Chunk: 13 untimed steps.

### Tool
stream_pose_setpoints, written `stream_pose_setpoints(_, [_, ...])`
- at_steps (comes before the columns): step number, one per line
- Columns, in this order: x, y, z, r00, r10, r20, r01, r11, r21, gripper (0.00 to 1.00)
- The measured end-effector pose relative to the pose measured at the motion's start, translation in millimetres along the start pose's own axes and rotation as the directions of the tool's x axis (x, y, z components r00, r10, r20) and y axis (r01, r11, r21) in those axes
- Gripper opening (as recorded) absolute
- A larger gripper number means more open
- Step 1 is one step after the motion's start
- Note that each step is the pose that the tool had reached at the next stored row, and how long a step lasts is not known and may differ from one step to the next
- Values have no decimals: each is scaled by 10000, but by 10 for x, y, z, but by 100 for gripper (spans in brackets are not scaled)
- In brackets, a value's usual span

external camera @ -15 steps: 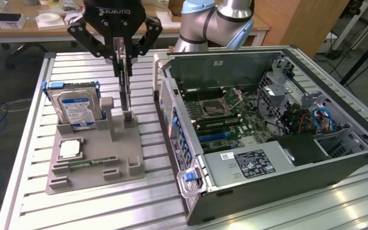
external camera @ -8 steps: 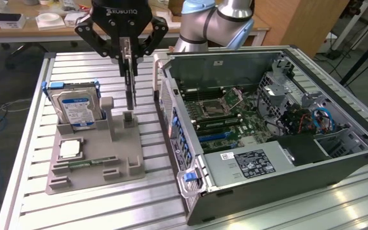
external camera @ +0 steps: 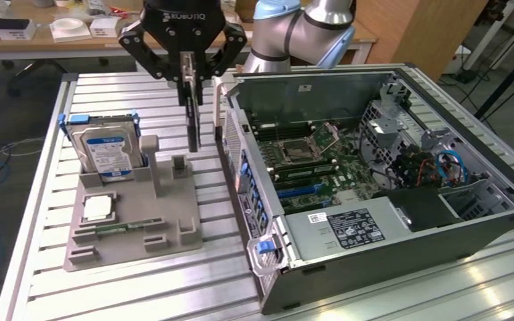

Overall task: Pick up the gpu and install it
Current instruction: 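Pick up the gpu and move the gpu toward the slot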

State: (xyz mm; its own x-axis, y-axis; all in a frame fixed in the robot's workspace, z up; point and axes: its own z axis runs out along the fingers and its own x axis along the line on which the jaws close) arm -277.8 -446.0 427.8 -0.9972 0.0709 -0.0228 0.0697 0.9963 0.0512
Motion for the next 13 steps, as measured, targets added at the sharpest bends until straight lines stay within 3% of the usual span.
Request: stream_pose_setpoints(13, [-322,22,9,10000,-9,0,9,10000,0,26])
